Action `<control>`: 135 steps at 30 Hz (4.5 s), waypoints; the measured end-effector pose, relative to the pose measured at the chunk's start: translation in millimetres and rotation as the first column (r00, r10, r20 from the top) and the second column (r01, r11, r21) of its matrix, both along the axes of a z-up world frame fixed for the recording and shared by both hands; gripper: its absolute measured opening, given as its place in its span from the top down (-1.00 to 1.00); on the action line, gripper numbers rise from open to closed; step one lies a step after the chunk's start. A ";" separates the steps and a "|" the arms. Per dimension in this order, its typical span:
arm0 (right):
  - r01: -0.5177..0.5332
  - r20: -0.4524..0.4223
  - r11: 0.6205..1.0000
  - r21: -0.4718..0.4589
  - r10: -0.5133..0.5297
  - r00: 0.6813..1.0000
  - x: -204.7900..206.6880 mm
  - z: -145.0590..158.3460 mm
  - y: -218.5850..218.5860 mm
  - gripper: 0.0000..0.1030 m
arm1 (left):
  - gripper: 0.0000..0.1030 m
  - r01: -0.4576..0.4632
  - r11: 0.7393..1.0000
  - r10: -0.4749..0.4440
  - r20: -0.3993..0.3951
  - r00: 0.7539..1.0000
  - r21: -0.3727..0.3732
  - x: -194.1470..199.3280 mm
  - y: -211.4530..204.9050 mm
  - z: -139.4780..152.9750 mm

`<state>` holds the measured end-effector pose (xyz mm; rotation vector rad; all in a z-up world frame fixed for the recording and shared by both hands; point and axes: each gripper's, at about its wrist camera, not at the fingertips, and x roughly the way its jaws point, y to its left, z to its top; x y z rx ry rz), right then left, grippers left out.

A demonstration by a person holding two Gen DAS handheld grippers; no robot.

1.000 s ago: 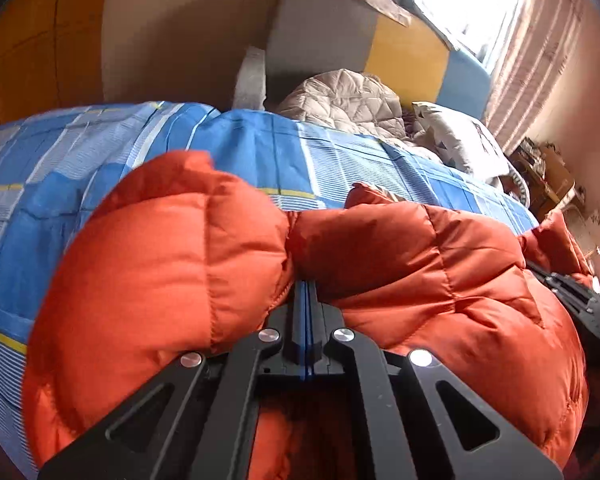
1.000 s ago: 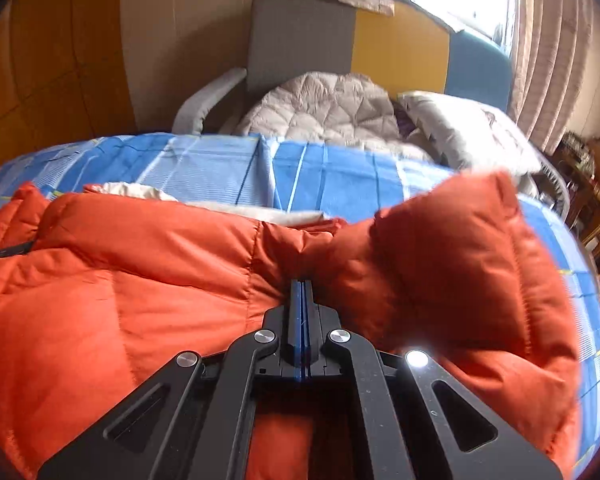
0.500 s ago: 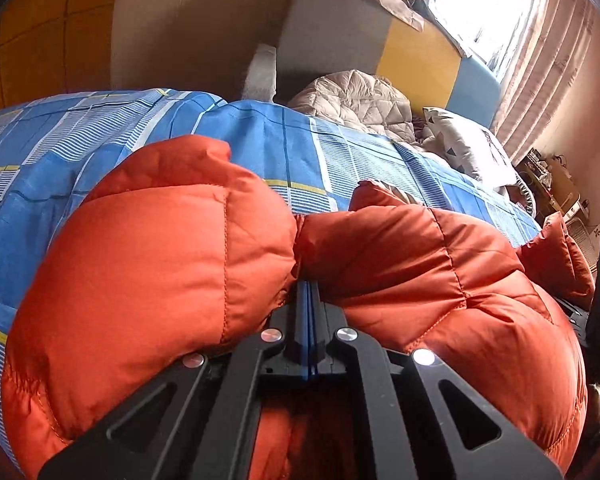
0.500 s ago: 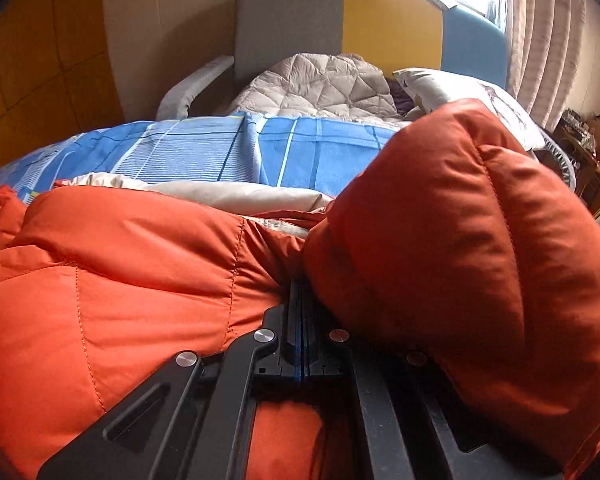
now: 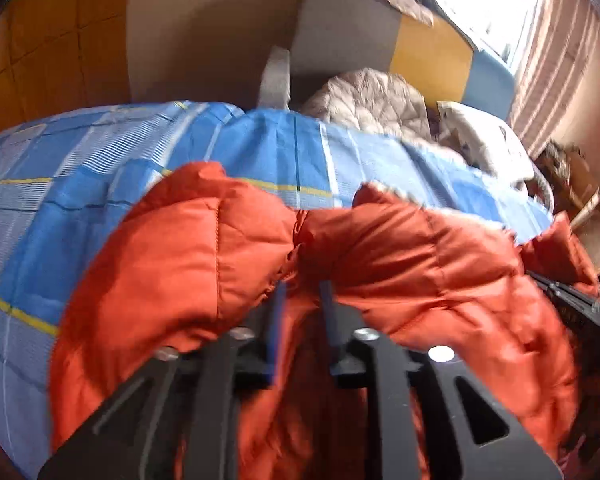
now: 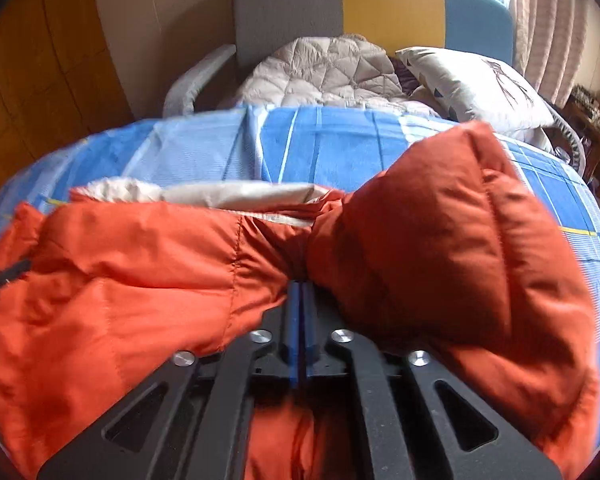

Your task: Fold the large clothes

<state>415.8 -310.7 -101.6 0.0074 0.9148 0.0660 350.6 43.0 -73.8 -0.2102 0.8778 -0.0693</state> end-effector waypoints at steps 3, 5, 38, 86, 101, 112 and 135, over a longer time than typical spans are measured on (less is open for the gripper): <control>0.010 0.058 1.000 0.021 -0.011 0.998 -15.0 22.1 -7.0 0.42 | 0.38 -0.002 1.000 0.003 0.053 0.999 -0.023 -13.0 -11.6 22.0; 0.025 0.091 1.000 0.012 -0.026 0.996 -24.2 33.7 -11.0 0.31 | 0.35 0.018 0.999 -0.015 0.071 0.997 -0.038 -19.3 -24.7 30.3; 0.162 0.036 0.987 -0.001 -0.162 0.986 -20.7 -28.5 -67.8 0.31 | 0.10 0.120 0.990 -0.125 0.079 0.989 0.071 -14.2 -106.9 -17.9; 0.166 0.000 0.981 0.106 -0.167 0.986 -74.8 28.4 -106.9 -0.37 | -0.01 -0.025 0.985 -0.007 0.187 0.982 0.168 -101.8 11.6 37.4; 0.272 -0.186 0.851 0.450 -0.208 0.960 -109.8 -35.5 -167.1 -0.64 | 0.04 -0.005 0.998 -0.004 0.144 0.990 0.062 -102.5 33.6 12.4; 0.201 -0.158 0.850 0.487 -0.141 0.977 -107.1 -36.7 -165.5 -0.65 | 0.04 0.137 0.990 -0.138 0.155 0.978 0.019 -85.2 -43.8 30.1; 0.105 -0.209 0.786 0.609 0.031 0.977 -101.5 -37.5 -155.1 0.34 | 0.02 0.140 0.983 -0.145 0.035 0.989 0.117 -33.2 -106.6 -28.1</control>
